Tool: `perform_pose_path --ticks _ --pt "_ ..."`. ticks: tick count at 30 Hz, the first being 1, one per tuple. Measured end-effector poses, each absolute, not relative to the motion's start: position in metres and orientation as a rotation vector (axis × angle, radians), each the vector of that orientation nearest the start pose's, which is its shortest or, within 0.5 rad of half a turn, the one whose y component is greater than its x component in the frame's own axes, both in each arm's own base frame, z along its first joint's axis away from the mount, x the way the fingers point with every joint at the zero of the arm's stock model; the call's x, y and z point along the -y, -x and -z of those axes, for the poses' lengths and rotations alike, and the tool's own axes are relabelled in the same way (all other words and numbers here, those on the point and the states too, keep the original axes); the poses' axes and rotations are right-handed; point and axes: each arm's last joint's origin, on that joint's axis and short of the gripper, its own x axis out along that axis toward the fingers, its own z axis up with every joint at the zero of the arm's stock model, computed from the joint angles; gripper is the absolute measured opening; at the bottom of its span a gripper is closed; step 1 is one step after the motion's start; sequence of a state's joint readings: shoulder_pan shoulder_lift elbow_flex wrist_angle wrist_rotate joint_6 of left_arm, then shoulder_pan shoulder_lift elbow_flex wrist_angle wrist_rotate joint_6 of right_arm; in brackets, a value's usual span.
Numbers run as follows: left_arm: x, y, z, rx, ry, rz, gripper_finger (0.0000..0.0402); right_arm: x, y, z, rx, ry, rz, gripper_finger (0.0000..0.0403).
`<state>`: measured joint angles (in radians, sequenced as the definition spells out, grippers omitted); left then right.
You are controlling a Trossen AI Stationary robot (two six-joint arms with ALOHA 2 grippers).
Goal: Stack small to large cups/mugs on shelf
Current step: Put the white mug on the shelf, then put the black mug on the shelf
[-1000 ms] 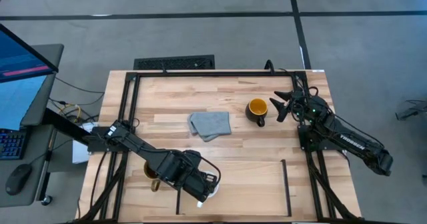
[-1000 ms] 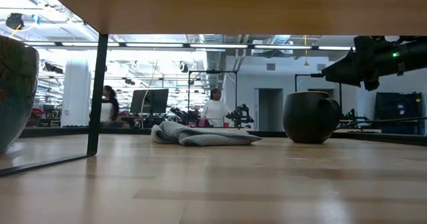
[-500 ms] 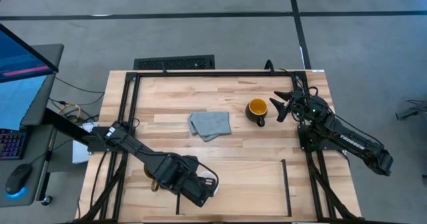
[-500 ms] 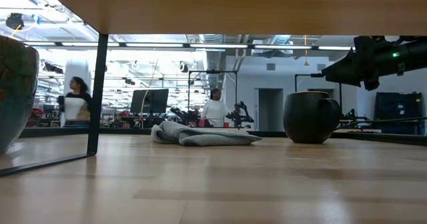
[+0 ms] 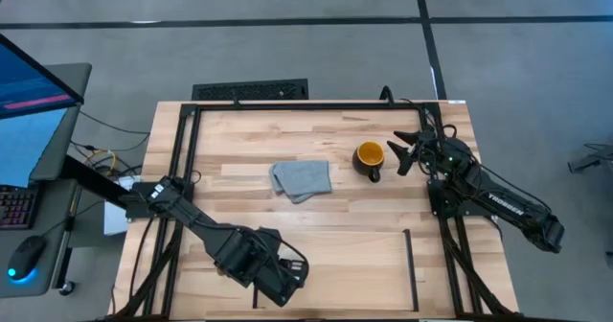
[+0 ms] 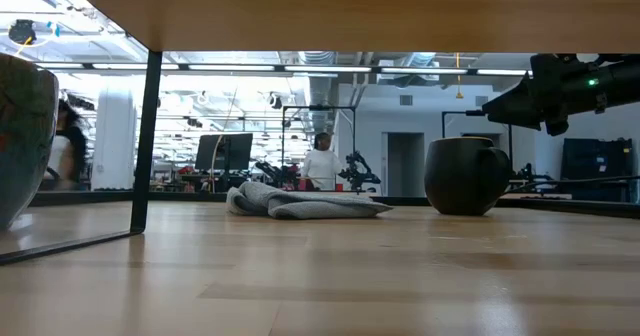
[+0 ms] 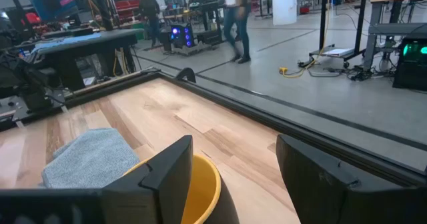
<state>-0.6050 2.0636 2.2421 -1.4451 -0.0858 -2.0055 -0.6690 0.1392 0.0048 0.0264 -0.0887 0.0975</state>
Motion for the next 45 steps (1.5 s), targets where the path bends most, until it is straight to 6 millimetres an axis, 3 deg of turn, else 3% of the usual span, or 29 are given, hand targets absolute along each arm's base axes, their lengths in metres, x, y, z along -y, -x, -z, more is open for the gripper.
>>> perform_pose_path --ticks 35,45 --pt "0.219 -0.330 -0.358 -1.065 1.270 -0.805 0.0142 0.063 -0.084 -0.156 -0.073 -0.135 0.584 0.0240" --pt "0.209 -0.319 -0.380 -0.987 1.296 -0.769 0.0142 0.063 -0.084 -0.156 -0.074 -0.135 0.584 0.0240"
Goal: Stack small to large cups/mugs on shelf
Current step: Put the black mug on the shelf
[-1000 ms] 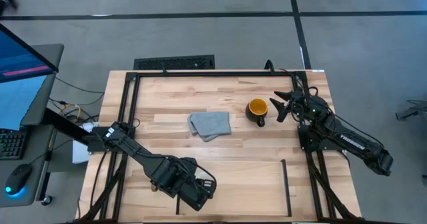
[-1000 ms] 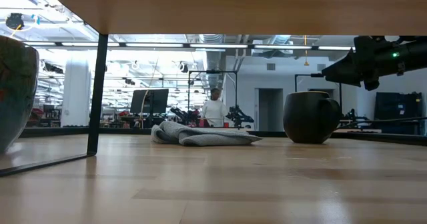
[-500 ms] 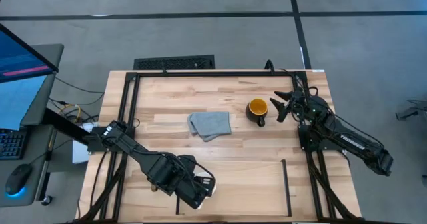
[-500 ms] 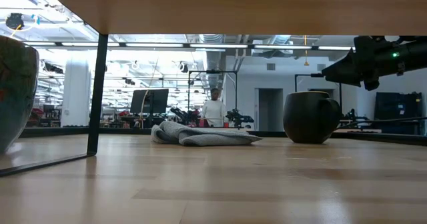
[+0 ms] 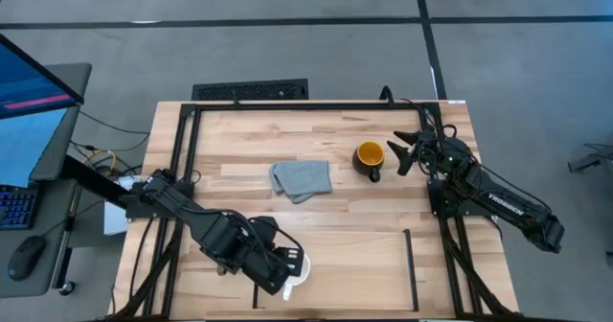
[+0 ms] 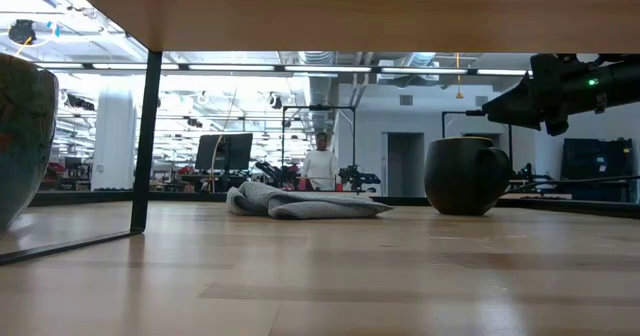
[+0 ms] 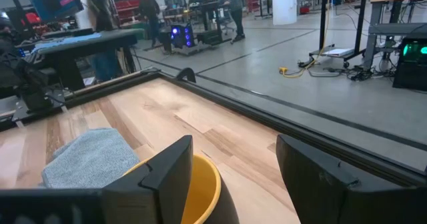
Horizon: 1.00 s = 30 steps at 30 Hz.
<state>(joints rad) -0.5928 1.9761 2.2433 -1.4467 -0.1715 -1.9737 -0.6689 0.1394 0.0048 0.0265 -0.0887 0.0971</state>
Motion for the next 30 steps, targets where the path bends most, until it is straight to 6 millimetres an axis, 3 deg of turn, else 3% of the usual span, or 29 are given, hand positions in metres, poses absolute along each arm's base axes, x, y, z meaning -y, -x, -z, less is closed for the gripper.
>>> perform_pose_path --ticks 8,19,24,30 --pt "0.191 -0.301 -0.397 -0.881 1.138 -0.784 0.0142 0.063 -0.084 -0.156 -0.074 -0.135 0.584 0.0240" --pt "0.163 -0.287 -0.427 -0.490 0.405 -0.744 0.0142 0.064 -0.085 -0.156 -0.079 -0.140 0.584 0.0240" --pt "0.155 -0.289 -0.432 -0.433 0.138 -0.781 0.0142 0.064 -0.085 -0.156 -0.072 -0.163 0.585 0.0240" --pt "0.142 -0.295 -0.433 -0.476 -0.057 -0.802 0.0142 0.064 -0.085 -0.156 -0.069 -0.172 0.586 0.0240"
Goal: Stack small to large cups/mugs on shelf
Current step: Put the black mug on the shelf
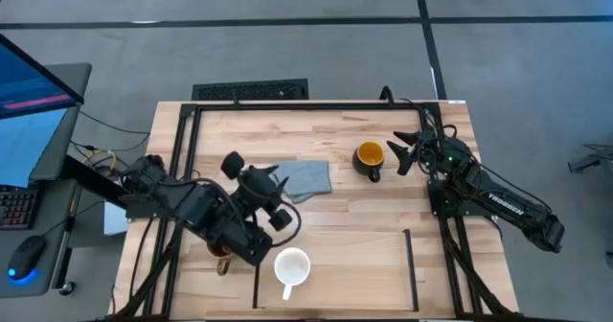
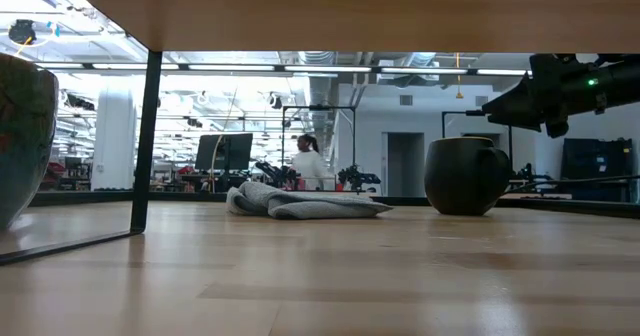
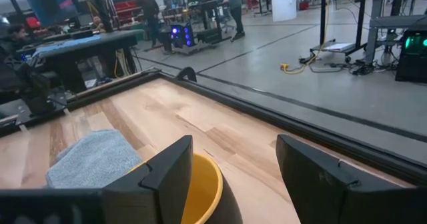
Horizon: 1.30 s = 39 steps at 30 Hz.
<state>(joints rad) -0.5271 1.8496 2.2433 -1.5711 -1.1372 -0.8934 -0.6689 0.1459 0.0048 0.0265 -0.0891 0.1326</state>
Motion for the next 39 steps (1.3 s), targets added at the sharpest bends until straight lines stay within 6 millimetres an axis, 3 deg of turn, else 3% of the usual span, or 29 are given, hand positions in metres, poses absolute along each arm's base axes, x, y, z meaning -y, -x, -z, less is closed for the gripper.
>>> perform_pose_path --ticks 10,17,20,28,35,39 --pt "0.118 -0.306 -0.427 -0.609 -0.147 -0.801 0.0142 0.064 -0.085 -0.156 -0.066 -0.180 0.586 0.0240" --pt "0.136 -0.305 -0.387 -0.520 -0.198 -0.902 0.0146 0.064 -0.085 -0.157 -0.059 -0.156 0.585 0.0240" --pt "0.129 -0.290 -0.378 -0.473 -0.165 -0.941 0.0156 0.064 -0.085 -0.158 -0.055 -0.136 0.584 0.0240" --pt "0.087 -0.237 -0.356 -0.379 -0.037 -1.023 0.0165 0.064 -0.085 -0.157 -0.070 -0.142 0.585 0.0240" --pt "0.052 -0.208 -0.304 -0.386 0.013 -1.006 0.0165 0.064 -0.085 -0.157 -0.067 -0.141 0.585 0.0240" --pt "0.033 -0.204 -0.273 -0.389 0.069 -0.875 0.0165 0.064 -0.085 -0.157 -0.067 -0.141 0.584 0.0240"
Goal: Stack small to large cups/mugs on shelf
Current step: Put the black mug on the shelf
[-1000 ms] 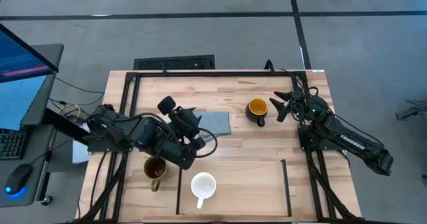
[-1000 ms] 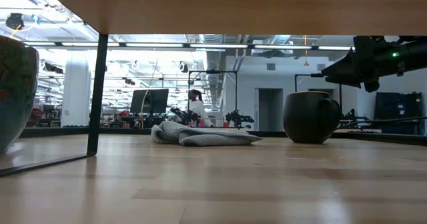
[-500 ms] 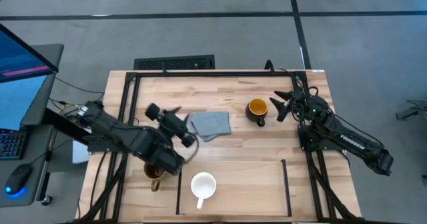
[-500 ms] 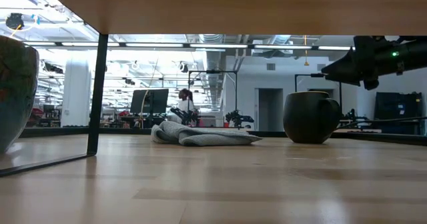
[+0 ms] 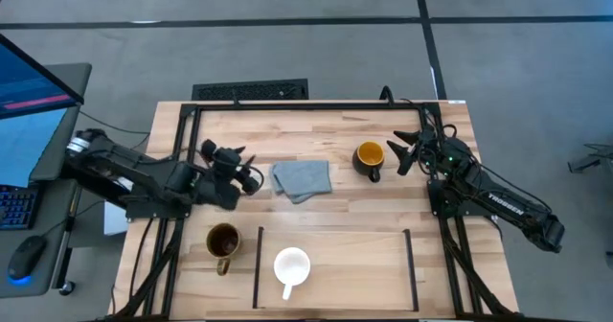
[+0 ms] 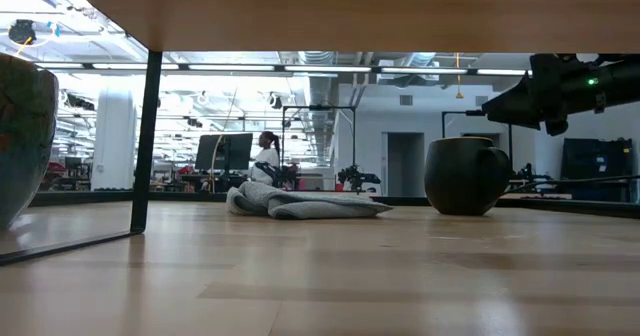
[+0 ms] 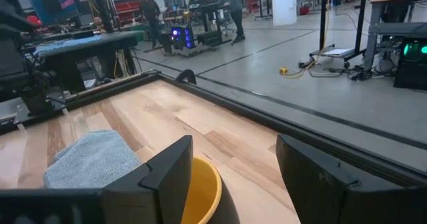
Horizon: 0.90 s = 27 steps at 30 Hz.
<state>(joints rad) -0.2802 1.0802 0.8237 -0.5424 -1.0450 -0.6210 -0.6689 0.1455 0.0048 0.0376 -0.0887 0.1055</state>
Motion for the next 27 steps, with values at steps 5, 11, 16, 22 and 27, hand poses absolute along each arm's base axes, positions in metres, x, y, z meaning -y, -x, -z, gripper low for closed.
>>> perform_pose_path --ticks 5,11,16,22,27 --pt "0.010 -0.198 -0.255 -0.178 0.042 -0.640 0.0165 0.064 -0.085 -0.157 -0.067 -0.141 0.585 0.0240" --pt "-0.012 -0.182 -0.239 -0.054 -0.001 -0.528 0.0165 0.064 -0.084 -0.157 -0.067 -0.140 0.591 0.0240" --pt "-0.026 -0.180 -0.224 -0.140 0.011 -0.558 0.0165 0.064 -0.084 -0.157 -0.066 -0.140 0.605 0.0240" --pt "-0.030 -0.174 -0.215 -0.096 -0.036 -0.568 0.0165 0.065 -0.084 -0.157 -0.065 -0.139 0.627 0.0240" --pt "-0.028 -0.156 -0.205 -0.023 -0.059 -0.580 0.0165 0.065 -0.084 -0.157 -0.062 -0.148 0.627 0.0240"
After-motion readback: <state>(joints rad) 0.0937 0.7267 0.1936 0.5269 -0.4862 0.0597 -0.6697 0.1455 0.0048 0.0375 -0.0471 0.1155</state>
